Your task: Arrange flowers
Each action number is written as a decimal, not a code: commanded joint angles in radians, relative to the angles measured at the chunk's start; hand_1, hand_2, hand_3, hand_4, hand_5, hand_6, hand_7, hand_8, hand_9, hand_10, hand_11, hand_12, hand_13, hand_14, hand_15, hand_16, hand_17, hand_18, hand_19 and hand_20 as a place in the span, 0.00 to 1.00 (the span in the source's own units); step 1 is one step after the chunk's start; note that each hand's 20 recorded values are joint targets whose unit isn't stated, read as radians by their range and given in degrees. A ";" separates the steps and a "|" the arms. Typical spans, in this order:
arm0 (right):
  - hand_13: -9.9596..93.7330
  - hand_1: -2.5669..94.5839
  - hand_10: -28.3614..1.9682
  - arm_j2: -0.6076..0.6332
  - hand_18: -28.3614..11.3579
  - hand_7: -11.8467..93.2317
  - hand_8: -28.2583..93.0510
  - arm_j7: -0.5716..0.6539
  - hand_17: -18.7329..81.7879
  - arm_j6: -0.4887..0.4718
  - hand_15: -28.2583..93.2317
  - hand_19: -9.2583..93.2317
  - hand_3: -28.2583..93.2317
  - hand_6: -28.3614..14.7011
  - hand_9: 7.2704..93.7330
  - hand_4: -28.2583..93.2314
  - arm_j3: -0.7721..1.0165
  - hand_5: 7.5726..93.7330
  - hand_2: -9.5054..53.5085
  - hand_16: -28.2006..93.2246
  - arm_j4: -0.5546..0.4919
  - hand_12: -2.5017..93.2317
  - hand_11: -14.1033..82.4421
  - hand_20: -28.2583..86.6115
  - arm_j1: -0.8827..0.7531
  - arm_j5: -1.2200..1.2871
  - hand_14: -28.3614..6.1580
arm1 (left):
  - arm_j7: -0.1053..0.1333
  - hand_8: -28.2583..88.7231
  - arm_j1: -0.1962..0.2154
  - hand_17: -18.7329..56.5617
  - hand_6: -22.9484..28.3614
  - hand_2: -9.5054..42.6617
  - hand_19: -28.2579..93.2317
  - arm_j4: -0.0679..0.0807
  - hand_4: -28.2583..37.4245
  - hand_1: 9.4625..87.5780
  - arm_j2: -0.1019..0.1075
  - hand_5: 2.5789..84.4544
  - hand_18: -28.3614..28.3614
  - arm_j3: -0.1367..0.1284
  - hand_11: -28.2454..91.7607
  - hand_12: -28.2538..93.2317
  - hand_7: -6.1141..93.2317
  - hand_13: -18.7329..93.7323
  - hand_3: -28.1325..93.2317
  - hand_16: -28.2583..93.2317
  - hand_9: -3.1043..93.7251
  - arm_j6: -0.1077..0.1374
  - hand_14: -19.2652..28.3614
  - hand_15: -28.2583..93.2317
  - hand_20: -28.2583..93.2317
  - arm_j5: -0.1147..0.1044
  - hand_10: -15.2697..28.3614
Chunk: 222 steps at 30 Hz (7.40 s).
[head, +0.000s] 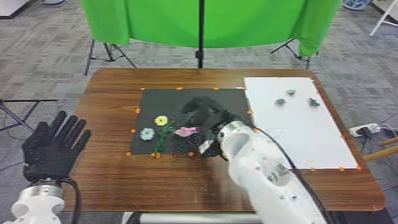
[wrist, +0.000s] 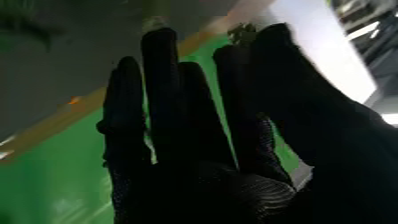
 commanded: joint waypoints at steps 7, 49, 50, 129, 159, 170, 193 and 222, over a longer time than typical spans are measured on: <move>0.50 0.50 0.46 0.206 0.21 0.26 0.14 0.119 0.39 0.132 0.49 0.78 0.91 0.60 0.44 0.00 0.257 0.51 0.00 0.37 0.258 0.18 0.23 0.53 0.173 -0.154 0.41 | 0.042 0.15 0.040 0.18 0.59 0.21 0.47 -0.011 0.00 0.26 -0.012 0.45 0.72 -0.006 0.37 0.31 0.18 0.42 0.89 0.22 0.40 -0.009 0.65 0.36 0.33 -0.018 0.65; 0.78 0.69 0.63 0.127 0.25 0.43 0.24 -0.142 0.48 0.022 0.51 0.83 0.75 0.71 0.89 0.00 -0.039 0.81 0.00 0.59 0.099 0.41 0.21 0.62 0.099 -0.107 0.66 | 0.021 0.15 0.010 0.18 0.59 0.27 0.47 0.002 0.00 0.23 -0.006 0.46 0.72 0.011 0.37 0.31 0.18 0.43 0.90 0.22 0.41 -0.014 0.66 0.37 0.33 -0.022 0.66; 0.78 0.69 0.63 0.119 0.25 0.43 0.24 -0.152 0.48 0.014 0.51 0.83 0.75 0.71 0.89 0.00 -0.049 0.81 0.00 0.59 0.107 0.41 0.21 0.62 0.099 -0.122 0.66 | 0.018 0.15 0.009 0.18 0.59 0.27 0.47 0.002 0.00 0.23 -0.006 0.46 0.72 0.012 0.37 0.31 0.18 0.43 0.90 0.22 0.41 -0.014 0.66 0.37 0.33 -0.020 0.66; 0.74 0.69 0.66 0.321 0.29 0.37 0.23 0.140 0.46 0.264 0.41 0.80 0.77 0.72 0.82 0.00 0.237 0.80 0.00 0.57 0.424 0.32 0.20 0.58 0.120 -0.218 0.66 | 0.045 0.15 0.046 0.18 0.60 0.29 0.47 -0.016 0.00 0.23 -0.018 0.47 0.72 -0.003 0.37 0.31 0.18 0.43 0.90 0.22 0.41 -0.008 0.66 0.37 0.33 -0.030 0.66; 0.73 0.68 0.63 0.188 0.28 0.38 0.22 -0.138 0.46 0.095 0.48 0.82 0.79 0.70 0.76 0.00 -0.030 0.76 0.00 0.59 0.151 0.29 0.24 0.61 0.093 -0.214 0.67 | 0.022 0.15 -0.041 0.18 0.60 0.31 0.47 0.011 0.00 0.23 0.000 0.47 0.72 0.040 0.37 0.31 0.18 0.44 0.90 0.22 0.42 0.000 0.66 0.38 0.33 -0.040 0.66; 0.66 0.63 0.56 0.216 0.25 0.30 0.12 -0.106 0.44 0.034 0.57 0.83 0.81 0.69 0.59 0.00 -0.004 0.62 0.00 0.54 0.059 0.19 0.27 0.61 0.061 -0.160 0.62 | 0.028 0.15 -0.026 0.18 0.59 0.31 0.47 0.004 0.00 0.23 -0.003 0.47 0.72 0.029 0.37 0.31 0.18 0.43 0.90 0.22 0.41 0.012 0.66 0.38 0.33 -0.045 0.66; 0.42 0.50 0.53 0.348 0.22 0.28 0.12 -0.016 0.38 0.072 0.37 0.58 0.91 0.65 0.32 0.00 0.216 0.43 0.00 0.39 0.441 0.15 0.20 0.41 0.298 -0.166 0.39 | 0.055 0.15 -0.035 0.18 0.59 0.31 0.47 0.007 0.00 0.23 0.017 0.46 0.72 0.035 0.37 0.31 0.19 0.43 0.90 0.22 0.41 -0.012 0.66 0.37 0.33 -0.040 0.66; 0.80 0.66 0.63 0.322 0.26 0.40 0.23 0.048 0.50 0.215 0.46 0.80 0.77 0.72 0.90 0.00 0.208 0.80 0.00 0.60 0.298 0.43 0.23 0.57 0.096 -0.103 0.68 | 0.039 0.15 -0.037 0.18 0.60 0.31 0.47 0.007 0.00 0.23 0.006 0.47 0.72 0.044 0.38 0.31 0.19 0.44 0.90 0.22 0.41 -0.017 0.66 0.38 0.33 -0.039 0.66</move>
